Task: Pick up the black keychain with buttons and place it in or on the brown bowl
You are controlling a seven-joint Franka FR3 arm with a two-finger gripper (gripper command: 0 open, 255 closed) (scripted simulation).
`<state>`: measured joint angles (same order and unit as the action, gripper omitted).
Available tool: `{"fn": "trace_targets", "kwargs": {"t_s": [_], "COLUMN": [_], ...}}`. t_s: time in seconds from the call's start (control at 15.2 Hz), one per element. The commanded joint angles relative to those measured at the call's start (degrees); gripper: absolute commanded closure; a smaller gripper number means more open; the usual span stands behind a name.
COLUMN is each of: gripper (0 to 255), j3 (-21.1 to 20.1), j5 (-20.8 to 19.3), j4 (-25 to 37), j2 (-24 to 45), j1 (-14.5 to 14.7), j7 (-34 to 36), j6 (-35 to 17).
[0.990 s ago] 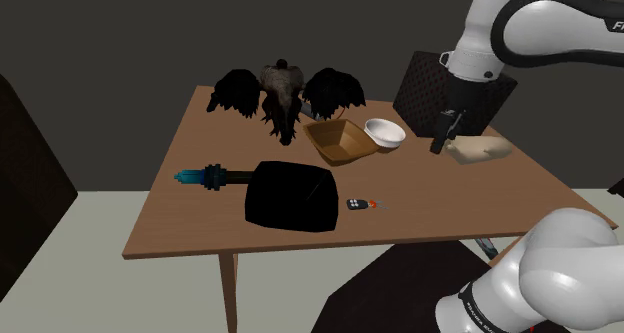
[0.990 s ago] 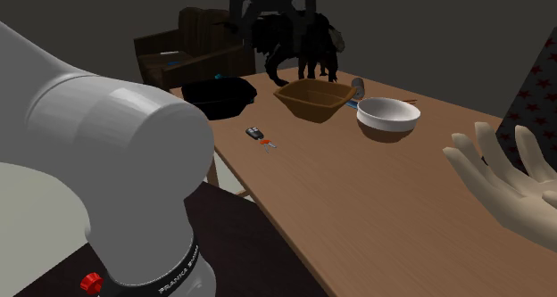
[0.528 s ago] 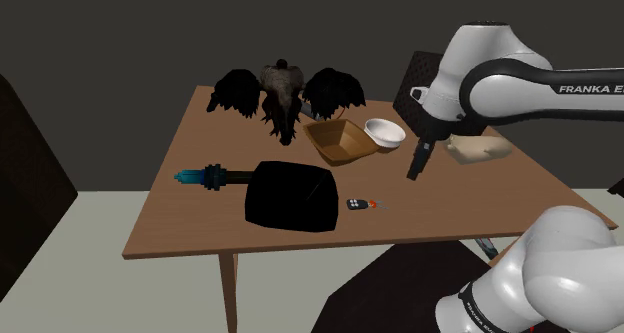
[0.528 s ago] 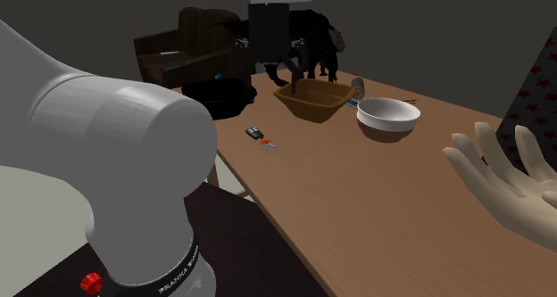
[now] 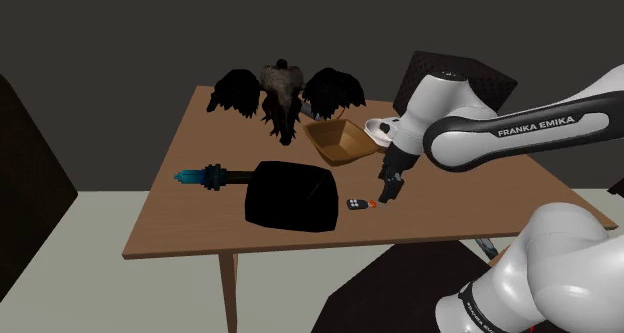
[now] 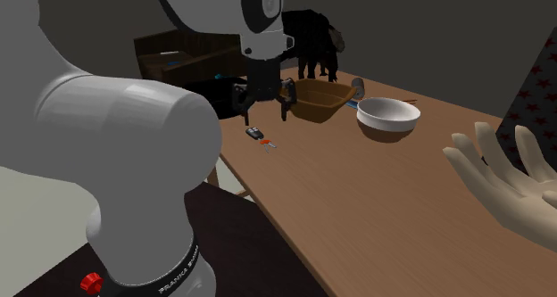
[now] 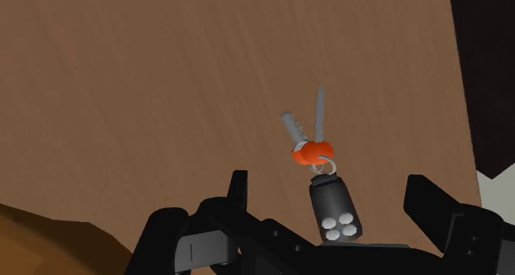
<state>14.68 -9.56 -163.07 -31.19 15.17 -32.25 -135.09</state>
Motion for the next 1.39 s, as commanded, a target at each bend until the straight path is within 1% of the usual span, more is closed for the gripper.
{"fn": "trace_targets", "kwargs": {"t_s": [0.0, 0.4, 0.46, 0.99, 1.06, 1.32], "gripper": [0, 0, 0, 0, 255, 255], "j3": [1.0, 1.9, 2.2, 2.2, 2.2, 2.2], "j5": [0.0, 0.2, 0.3, 0.3, 0.3, 0.3], "j4": [-1.8, -3.2, -3.4, -3.4, -3.4, -3.5], "j2": [1.3, 7.0, 8.6, 8.6, 8.6, 8.6], "j1": [1.1, 1.8, 2.0, 2.0, 2.0, 2.0], "j7": [-2.7, -3.1, -3.2, -3.2, -3.2, -3.3], "j6": [-4.4, -11.4, -13.3, -13.3, -13.3, -13.3]}}
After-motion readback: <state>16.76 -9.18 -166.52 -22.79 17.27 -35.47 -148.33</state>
